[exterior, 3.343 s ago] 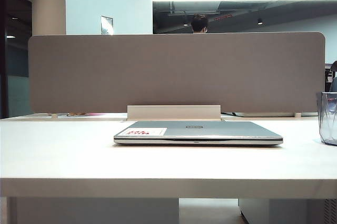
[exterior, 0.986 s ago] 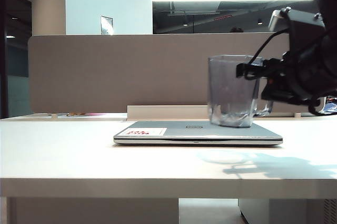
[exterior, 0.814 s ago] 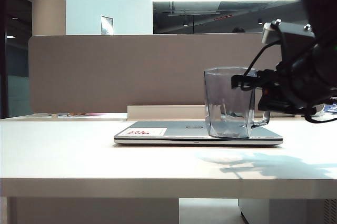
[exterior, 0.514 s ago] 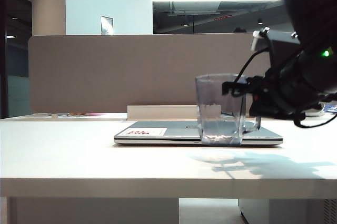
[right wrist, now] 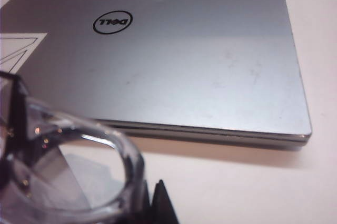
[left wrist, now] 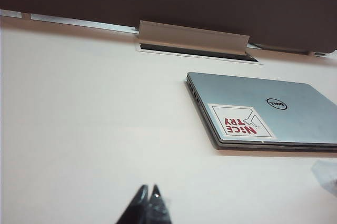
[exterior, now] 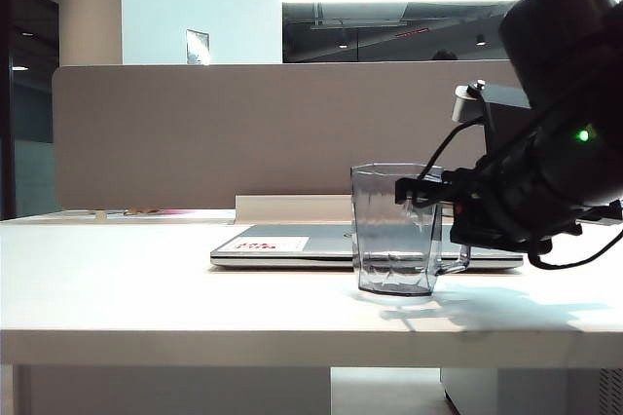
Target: Pick up the water cup and place it on the side of the laptop close to you.
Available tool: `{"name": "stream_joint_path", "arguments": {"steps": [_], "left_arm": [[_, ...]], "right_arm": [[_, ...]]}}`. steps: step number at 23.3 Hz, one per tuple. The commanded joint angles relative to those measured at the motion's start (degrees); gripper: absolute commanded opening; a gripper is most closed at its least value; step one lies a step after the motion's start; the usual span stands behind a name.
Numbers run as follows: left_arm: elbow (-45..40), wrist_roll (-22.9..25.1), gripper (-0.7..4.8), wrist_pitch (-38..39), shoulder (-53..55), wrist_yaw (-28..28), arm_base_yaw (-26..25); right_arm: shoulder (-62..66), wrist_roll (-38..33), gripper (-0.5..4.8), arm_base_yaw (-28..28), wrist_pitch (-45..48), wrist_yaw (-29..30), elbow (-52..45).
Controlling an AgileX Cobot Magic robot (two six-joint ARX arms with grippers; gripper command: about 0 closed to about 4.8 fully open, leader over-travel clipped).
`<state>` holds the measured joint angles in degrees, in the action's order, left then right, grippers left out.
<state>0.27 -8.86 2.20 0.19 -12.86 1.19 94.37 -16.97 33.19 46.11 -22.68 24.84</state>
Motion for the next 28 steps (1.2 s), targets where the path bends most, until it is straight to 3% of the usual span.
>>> {"name": "stream_joint_path", "arguments": {"steps": [1, 9, 14, 28], "left_arm": [[0.20, -0.20, -0.06, -0.55, 0.04, -0.31, 0.13], [0.17, -0.20, -0.06, -0.55, 0.04, -0.28, 0.13], [0.17, -0.17, -0.06, -0.55, 0.04, -0.31, 0.13], [0.17, -0.20, -0.06, -0.55, 0.04, -0.31, 0.11]], "right_arm": [[1.60, -0.17, -0.05, 0.07, 2.89, -0.35, 0.20], [2.64, 0.09, 0.01, 0.07, 3.85, -0.11, 0.20], [2.64, 0.63, 0.46, 0.07, 3.87, -0.13, 0.20], [2.62, 0.74, 0.65, 1.53, 4.15, 0.48, 0.20]]}}
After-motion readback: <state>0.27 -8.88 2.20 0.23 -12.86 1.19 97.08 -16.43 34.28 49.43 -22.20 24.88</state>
